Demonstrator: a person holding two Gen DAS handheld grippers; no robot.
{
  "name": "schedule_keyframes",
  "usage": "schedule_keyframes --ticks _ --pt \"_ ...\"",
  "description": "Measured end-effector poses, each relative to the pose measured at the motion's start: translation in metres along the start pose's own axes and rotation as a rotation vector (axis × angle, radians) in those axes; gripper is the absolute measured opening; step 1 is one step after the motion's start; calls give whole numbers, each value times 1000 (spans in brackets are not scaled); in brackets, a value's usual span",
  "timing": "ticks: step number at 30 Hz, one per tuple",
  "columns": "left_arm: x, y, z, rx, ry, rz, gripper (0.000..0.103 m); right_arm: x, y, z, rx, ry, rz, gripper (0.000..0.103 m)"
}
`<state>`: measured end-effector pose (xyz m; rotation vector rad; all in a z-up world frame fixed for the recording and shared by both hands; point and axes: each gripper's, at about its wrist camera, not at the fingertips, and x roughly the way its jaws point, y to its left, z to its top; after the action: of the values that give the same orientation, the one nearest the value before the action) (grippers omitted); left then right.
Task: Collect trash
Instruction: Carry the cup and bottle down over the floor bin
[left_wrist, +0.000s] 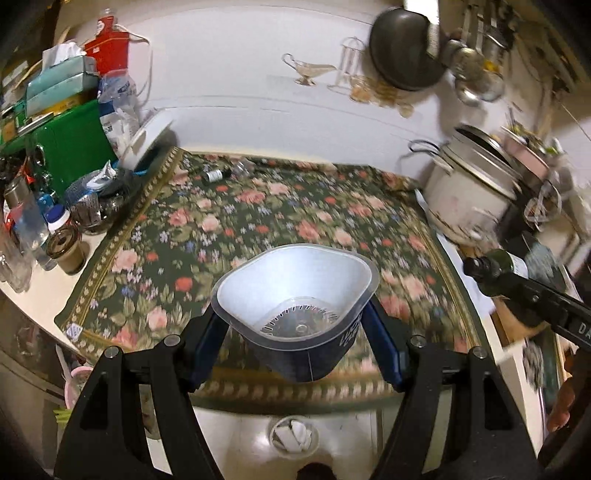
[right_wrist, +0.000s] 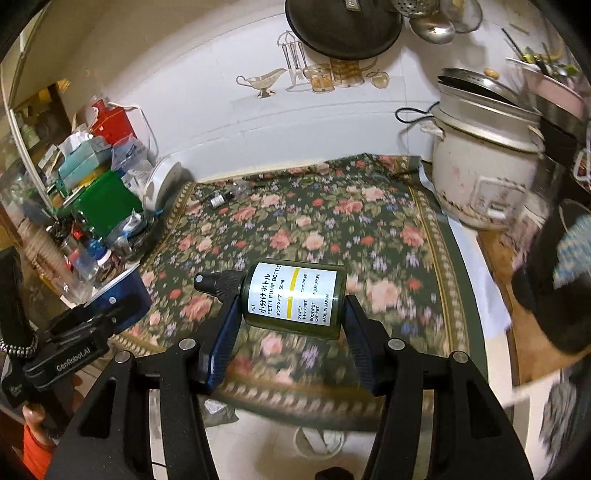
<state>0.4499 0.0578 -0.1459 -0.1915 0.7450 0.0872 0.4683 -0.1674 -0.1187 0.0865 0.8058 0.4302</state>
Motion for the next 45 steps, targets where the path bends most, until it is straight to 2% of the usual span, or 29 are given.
schedule_keyframes --ticks 10,18,23,32,38,42,45 --pt "-55 28 -80 103 92 -73 70 -21 38 -88 139 53 -65 52" --pt "-57 32 -129 112 190 -113 70 -28 46 -146 178 147 -118 52" --pt "-44 28 -156 121 238 -139 70 -18 39 -174 194 224 -150 52" --pt "21 21 -213 92 344 -106 70 37 7 -223 183 342 -133 52" --pt "89 27 -264 40 373 -48 70 107 -33 -267 164 403 -123 52" --pt "137 37 -304 -23 392 -29 70 163 -60 -302 141 439 -135 52" --pt "175 45 -340 -46 414 -8 70 200 -75 -324 133 462 -110 52"
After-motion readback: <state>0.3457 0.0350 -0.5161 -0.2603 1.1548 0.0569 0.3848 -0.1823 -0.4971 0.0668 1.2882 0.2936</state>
